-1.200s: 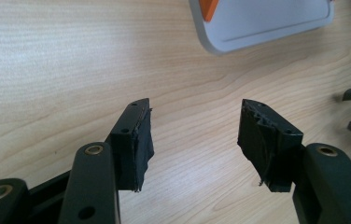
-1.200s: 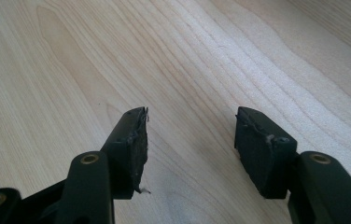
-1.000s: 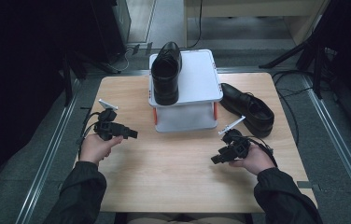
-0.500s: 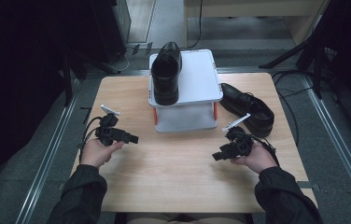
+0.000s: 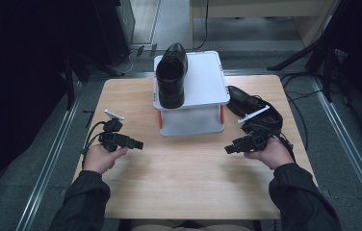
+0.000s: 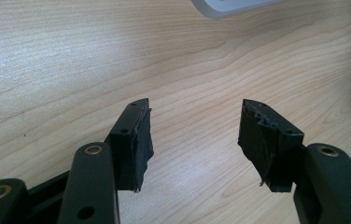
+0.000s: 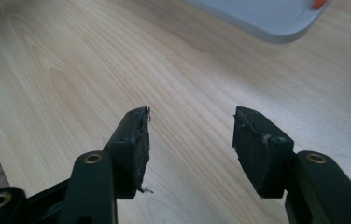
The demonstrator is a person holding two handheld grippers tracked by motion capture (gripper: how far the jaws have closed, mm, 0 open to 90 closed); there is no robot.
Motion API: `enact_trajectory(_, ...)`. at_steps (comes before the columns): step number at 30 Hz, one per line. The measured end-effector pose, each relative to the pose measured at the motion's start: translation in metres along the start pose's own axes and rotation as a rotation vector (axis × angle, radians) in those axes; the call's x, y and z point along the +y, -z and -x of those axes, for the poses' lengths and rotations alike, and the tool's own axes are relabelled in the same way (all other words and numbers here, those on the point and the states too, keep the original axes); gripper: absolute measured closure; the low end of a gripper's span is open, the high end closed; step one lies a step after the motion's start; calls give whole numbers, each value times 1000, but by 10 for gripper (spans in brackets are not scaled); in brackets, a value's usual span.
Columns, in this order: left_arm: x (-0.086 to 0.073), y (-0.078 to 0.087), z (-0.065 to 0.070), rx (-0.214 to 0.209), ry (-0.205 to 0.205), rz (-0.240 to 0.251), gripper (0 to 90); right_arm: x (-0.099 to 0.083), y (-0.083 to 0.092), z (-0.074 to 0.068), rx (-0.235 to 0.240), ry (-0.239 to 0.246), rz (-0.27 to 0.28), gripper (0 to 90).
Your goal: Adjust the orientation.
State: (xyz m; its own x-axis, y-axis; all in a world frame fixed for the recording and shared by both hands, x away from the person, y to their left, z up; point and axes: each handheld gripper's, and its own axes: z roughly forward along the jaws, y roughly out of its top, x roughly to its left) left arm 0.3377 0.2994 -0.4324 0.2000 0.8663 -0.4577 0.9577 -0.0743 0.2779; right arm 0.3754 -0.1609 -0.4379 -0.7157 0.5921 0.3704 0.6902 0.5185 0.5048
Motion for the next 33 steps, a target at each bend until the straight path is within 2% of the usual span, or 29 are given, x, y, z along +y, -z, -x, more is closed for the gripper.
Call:
enact_trajectory(8,-1,1,1,-14,-6,7,436,17,31,14,-40,-24,9,517)
enact_trajectory(13,-1,0,1,-12,-1,8,436,25,44,24,-61,-43,10,540)
enact_trajectory(18,0,0,1,-28,7,22,437,28,52,37,-71,-64,21,554)
enact_trajectory(26,0,0,1,-26,3,18,438,32,57,57,-101,-82,14,579)
enact_trajectory(30,0,-2,1,-22,-6,7,438,33,66,66,-101,-97,48,598)
enact_trajectory(33,0,-3,2,-17,-11,3,438,34,69,74,-134,-106,45,605)
